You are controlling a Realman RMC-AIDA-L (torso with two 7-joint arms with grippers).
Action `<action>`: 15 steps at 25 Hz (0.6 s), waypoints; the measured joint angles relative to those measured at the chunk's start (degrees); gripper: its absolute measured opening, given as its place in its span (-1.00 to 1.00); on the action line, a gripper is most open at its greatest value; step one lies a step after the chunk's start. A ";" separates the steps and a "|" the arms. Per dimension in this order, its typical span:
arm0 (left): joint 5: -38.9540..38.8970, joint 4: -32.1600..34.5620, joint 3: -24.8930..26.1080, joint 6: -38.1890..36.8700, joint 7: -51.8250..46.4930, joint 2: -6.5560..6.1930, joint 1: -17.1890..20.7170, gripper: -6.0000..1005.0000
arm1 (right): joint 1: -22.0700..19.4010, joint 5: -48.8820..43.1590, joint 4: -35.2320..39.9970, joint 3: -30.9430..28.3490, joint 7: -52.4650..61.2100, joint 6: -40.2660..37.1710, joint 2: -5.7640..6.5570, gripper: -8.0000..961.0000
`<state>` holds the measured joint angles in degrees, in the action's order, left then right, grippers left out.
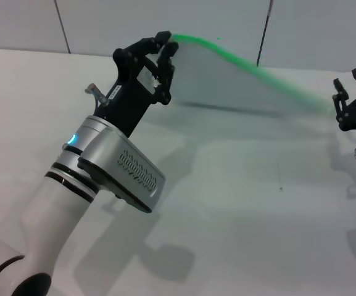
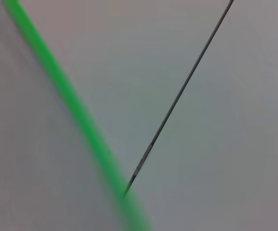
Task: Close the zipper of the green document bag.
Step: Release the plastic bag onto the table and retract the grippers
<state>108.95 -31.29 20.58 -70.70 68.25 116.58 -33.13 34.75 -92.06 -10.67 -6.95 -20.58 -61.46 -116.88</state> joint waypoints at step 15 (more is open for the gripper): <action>1.84 1.53 0.02 -3.06 -5.60 0.02 0.17 0.16 | 0.09 -0.03 -0.37 -0.80 -0.02 -0.85 -0.10 0.16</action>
<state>110.79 -29.75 20.60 -73.76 62.65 116.61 -32.96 34.83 -92.09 -11.04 -7.76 -20.61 -62.31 -116.98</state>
